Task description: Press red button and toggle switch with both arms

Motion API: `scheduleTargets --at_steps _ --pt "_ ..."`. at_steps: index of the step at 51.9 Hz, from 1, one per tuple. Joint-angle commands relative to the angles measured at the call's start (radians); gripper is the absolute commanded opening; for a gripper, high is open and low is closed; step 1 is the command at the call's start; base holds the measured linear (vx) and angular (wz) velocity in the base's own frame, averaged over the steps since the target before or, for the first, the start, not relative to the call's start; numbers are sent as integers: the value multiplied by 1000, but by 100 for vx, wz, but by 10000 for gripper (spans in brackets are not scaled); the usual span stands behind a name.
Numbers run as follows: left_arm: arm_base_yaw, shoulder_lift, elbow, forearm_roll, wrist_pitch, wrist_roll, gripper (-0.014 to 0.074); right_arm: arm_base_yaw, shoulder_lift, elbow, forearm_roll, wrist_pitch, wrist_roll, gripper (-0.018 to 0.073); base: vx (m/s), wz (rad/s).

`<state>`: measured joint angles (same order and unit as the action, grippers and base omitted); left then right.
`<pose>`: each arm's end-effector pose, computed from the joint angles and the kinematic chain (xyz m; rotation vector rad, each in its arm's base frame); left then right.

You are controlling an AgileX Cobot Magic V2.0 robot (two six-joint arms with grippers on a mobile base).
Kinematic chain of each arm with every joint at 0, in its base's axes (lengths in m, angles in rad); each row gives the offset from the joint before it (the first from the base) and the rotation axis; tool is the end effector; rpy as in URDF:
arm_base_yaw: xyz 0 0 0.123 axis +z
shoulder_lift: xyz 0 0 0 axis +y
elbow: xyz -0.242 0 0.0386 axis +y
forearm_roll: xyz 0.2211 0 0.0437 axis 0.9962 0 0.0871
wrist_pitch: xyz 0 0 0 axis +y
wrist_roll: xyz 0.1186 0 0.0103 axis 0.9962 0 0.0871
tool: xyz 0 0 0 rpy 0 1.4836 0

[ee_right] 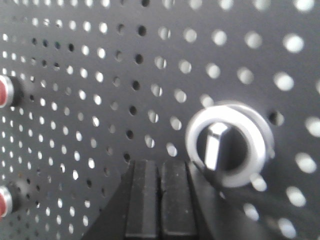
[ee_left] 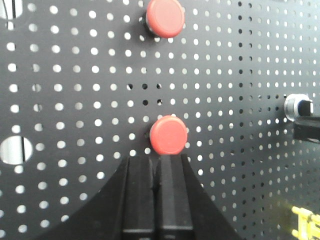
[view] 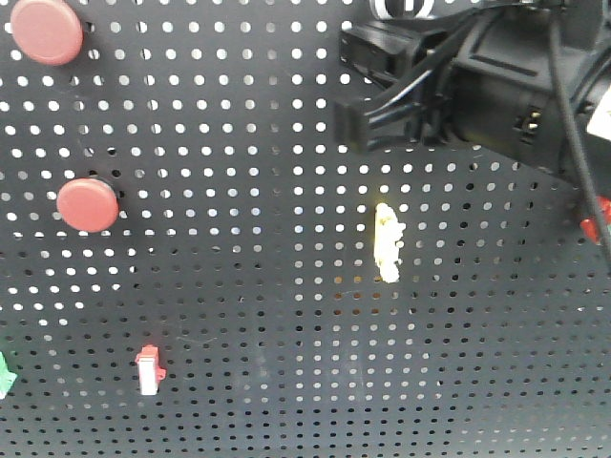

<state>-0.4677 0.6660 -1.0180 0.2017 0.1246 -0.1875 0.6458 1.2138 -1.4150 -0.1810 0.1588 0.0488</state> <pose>0.1255 -0.0601 0.4572 0.2793 1.2314 -0.3778 0.2236 0.1643 0.4658 -0.5269 1.3520 0.4025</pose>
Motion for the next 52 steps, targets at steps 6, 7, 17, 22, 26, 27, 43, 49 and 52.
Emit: scheduleTargets --at_steps 6,7,17,22,26,27,43,49,52 --pt "-1 3 -24 -1 -84 -4 2 -36 -74 -37 -66 -7 3 0 0 0" --pt "-1 3 -24 -1 -85 -4 2 -36 -75 -37 -77 -3 2 0 0 0" --pt "-1 3 -24 -1 -88 -4 2 -32 -107 -37 -107 -1 6 0 0 0" --pt "-1 3 -24 -1 -88 -4 2 -9 -143 -12 -85 5 0 0 0 0" --pt "-1 2 -24 -1 -87 -4 2 5 -198 40 -87 4 -21 0 0 0" --pt "-1 2 -24 -1 -87 -4 2 5 -214 57 -87 1 -21 0 0 0" --pt "-1 4 -24 -5 -83 -5 2 -1 -365 219 -152 -29 -11 0 0 0" --pt "-1 4 -24 -5 -80 -5 2 -1 -364 221 -150 -30 -10 0 0 0" --pt "-1 4 -24 -5 -80 -5 2 -1 -364 221 -150 -8 -11 0 0 0"
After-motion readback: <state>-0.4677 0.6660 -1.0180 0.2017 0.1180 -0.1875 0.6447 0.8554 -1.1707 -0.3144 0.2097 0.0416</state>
